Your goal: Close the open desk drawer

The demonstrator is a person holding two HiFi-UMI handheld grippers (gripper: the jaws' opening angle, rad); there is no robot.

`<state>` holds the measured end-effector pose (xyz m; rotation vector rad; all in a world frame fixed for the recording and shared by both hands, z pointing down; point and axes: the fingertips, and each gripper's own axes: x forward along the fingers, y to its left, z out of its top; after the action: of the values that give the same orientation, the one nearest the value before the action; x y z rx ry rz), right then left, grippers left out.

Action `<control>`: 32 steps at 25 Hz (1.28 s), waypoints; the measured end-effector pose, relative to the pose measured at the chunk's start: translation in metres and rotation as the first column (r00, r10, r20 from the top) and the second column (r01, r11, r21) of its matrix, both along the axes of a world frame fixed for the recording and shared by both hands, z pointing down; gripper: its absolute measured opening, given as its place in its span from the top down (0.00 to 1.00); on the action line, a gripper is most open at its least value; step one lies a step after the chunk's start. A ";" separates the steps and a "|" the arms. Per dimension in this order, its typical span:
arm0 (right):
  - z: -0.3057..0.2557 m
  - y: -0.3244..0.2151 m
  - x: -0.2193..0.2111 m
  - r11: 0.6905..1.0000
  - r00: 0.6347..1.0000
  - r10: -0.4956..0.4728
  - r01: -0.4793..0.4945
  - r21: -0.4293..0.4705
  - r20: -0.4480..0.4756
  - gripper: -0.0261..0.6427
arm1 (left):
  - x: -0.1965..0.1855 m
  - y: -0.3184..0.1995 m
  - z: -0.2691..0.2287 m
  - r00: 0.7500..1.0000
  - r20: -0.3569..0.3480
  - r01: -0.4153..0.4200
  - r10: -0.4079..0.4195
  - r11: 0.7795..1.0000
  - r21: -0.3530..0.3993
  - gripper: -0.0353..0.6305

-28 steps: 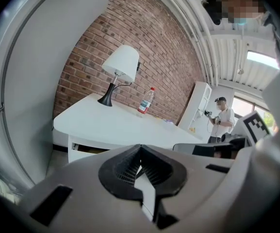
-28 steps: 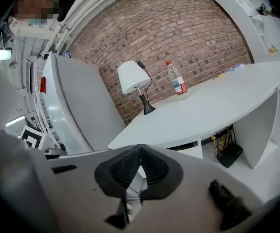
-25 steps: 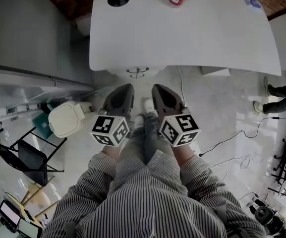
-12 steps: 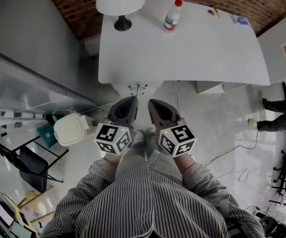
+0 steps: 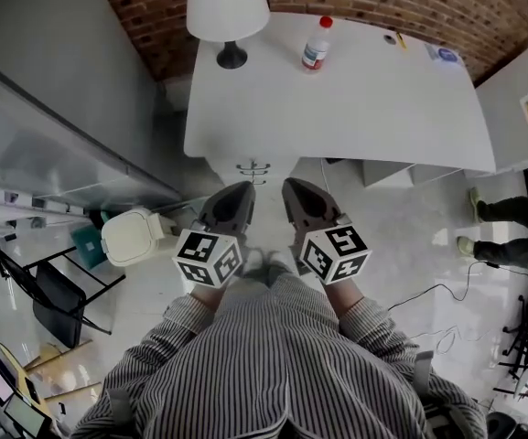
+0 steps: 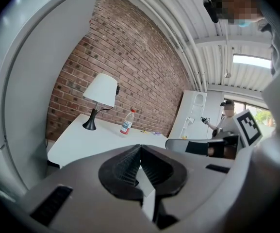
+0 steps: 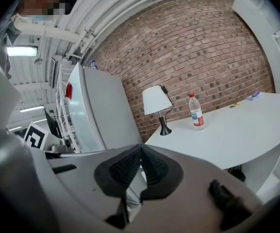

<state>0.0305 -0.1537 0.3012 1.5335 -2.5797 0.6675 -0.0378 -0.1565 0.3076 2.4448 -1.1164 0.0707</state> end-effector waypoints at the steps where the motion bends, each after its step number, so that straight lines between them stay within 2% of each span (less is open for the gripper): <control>1: -0.002 0.001 0.002 1.000 1.000 -0.001 0.001 0.003 -0.002 0.94 | 0.002 0.002 -0.001 1.000 -0.003 0.002 -0.002 1.000 0.000 0.93; 9: -0.017 0.009 0.005 0.999 0.999 -0.033 0.033 0.028 -0.020 0.94 | 0.010 0.003 -0.018 1.000 -0.006 -0.018 0.018 1.000 0.021 0.93; 18: -0.020 0.003 0.008 0.998 0.998 -0.047 0.049 0.033 -0.043 0.94 | 0.016 0.008 -0.017 0.998 0.032 -0.055 0.054 0.999 0.004 0.93; 25: -0.025 0.002 0.008 0.997 0.997 -0.057 0.059 0.049 -0.047 0.94 | 0.010 0.005 -0.029 0.999 0.024 -0.023 0.022 0.999 0.042 0.93; 32: -0.027 0.005 0.000 0.992 0.993 -0.104 0.108 0.061 -0.051 0.94 | 0.012 0.005 -0.030 1.000 0.006 -0.017 0.017 0.999 0.050 0.93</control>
<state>0.0305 -0.1487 0.2745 1.3989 -2.6489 0.5369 -0.0262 -0.1517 0.2771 2.5001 -1.1131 0.0557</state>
